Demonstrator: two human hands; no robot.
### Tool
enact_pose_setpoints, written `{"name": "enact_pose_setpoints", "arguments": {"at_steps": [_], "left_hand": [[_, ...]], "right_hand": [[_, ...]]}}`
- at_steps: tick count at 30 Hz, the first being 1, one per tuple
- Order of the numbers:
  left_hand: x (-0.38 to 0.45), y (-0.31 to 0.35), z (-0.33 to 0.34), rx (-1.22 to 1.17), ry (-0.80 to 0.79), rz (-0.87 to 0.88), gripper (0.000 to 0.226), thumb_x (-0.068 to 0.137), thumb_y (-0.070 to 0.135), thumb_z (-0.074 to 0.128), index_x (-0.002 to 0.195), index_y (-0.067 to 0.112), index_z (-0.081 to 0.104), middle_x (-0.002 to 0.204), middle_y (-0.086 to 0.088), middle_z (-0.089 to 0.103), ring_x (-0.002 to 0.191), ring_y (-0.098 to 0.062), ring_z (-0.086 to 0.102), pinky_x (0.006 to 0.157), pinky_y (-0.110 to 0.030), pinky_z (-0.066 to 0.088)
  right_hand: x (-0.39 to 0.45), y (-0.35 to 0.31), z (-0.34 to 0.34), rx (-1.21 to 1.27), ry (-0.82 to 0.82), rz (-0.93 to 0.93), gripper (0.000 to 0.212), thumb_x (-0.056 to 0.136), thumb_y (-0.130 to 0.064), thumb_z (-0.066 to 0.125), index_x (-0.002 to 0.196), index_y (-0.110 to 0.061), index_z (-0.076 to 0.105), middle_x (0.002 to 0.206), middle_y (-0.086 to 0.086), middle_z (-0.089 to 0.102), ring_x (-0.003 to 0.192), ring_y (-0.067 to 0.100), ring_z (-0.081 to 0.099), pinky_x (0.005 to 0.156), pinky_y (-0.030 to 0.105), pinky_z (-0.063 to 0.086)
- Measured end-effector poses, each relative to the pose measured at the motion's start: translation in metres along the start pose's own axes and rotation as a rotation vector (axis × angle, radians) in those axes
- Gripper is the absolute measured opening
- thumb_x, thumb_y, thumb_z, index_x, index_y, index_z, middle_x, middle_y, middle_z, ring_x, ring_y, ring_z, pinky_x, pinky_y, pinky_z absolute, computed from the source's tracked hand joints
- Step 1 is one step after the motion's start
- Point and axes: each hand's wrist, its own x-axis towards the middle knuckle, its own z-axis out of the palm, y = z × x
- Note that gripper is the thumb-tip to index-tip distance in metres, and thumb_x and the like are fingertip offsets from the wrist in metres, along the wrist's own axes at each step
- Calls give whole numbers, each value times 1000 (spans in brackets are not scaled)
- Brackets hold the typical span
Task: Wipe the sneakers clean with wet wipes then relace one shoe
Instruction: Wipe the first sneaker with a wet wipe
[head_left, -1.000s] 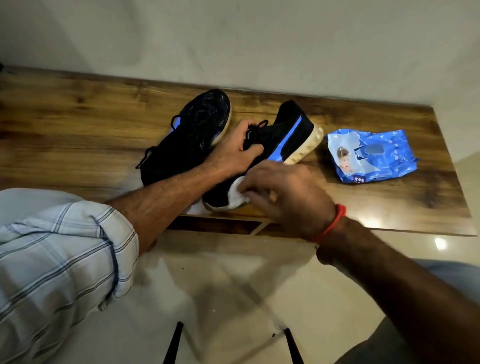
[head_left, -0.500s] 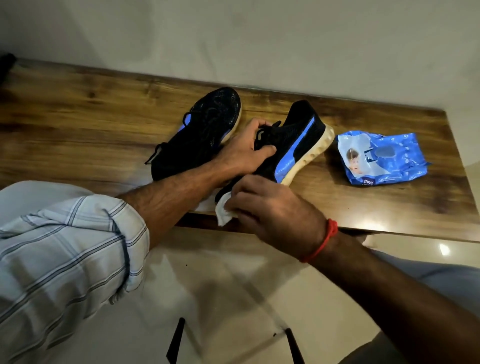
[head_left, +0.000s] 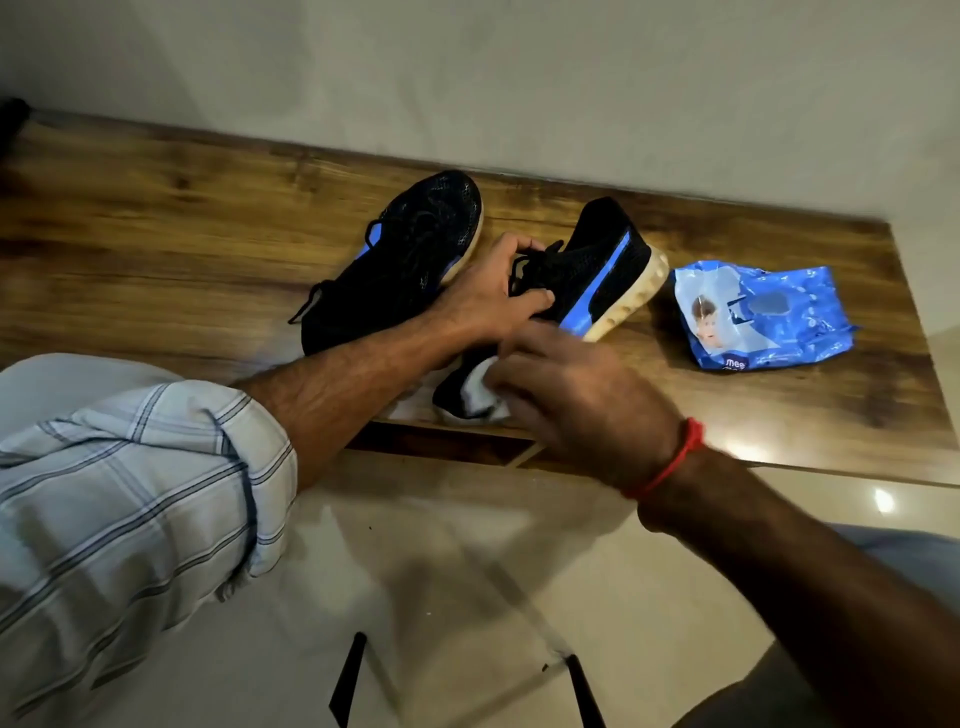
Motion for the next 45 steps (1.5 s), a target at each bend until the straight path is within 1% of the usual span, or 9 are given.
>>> {"name": "enact_pose_setpoints", "arguments": {"at_steps": [5, 11, 15, 17, 21, 30, 35, 40, 45], "left_hand": [[-1, 2, 3, 12, 0, -16, 47, 87, 31, 72, 127, 36, 49, 98, -1, 72, 88, -19, 70, 85, -45, 59], [0, 1, 2, 5, 16, -12, 46, 91, 23, 73, 130, 30, 51, 97, 0, 72, 91, -16, 70, 86, -40, 58], [0, 2, 0, -11, -3, -25, 46, 91, 23, 72, 130, 31, 50, 100, 2, 71, 93, -17, 70, 86, -39, 59], [0, 3, 0, -21, -13, -40, 45, 92, 22, 71, 131, 30, 50, 101, 2, 69, 91, -17, 69, 81, -34, 58], [3, 3, -1, -94, 5, -100, 45, 92, 22, 70, 131, 34, 52, 108, 1, 70, 97, -17, 69, 83, -35, 58], [3, 6, -4, -121, -5, -144, 44, 94, 23, 67, 133, 36, 51, 103, 10, 68, 86, -7, 64, 59, -21, 44], [3, 5, -3, -100, 33, -125, 43, 92, 24, 70, 130, 36, 54, 97, 11, 68, 76, -6, 63, 59, -22, 45], [3, 4, -3, -108, 7, -103, 44, 92, 21, 72, 130, 34, 55, 102, 5, 71, 90, -12, 70, 88, -34, 58], [2, 10, -5, -109, -28, -124, 46, 94, 19, 69, 135, 32, 53, 108, -3, 72, 91, -19, 71, 77, -32, 58]], "right_hand": [[-2, 11, -10, -24, 53, 48, 10, 84, -5, 67, 92, -4, 72, 94, 12, 64, 84, 25, 63, 78, 24, 44], [6, -23, 23, 55, -29, -46, 12, 88, -7, 61, 92, -2, 71, 94, 15, 61, 87, 31, 60, 74, 46, 53], [0, -5, -1, 25, -80, -96, 12, 87, -8, 61, 92, -3, 70, 95, 14, 62, 86, 24, 59, 81, 24, 47], [-3, 17, -17, -3, -89, -38, 10, 82, -5, 65, 89, -3, 70, 93, 12, 63, 84, 18, 56, 82, 11, 38], [-14, 75, -40, -118, 7, 154, 10, 76, -3, 67, 84, -6, 71, 84, 11, 64, 75, 31, 63, 73, 27, 43], [-22, 95, -54, 102, 294, 508, 17, 84, -28, 63, 94, -22, 76, 89, -3, 69, 81, 18, 66, 74, 33, 53], [-12, 53, -28, 62, 168, 274, 12, 83, -14, 70, 93, -16, 76, 91, -2, 71, 81, 14, 66, 76, 27, 51], [-3, -3, -6, 222, -16, -95, 10, 87, -6, 70, 96, -4, 75, 96, 9, 69, 87, 19, 66, 81, 23, 50], [-7, 35, -20, 173, 57, 54, 11, 87, -7, 70, 98, -7, 74, 98, 5, 69, 88, 8, 62, 83, 16, 47]]}}
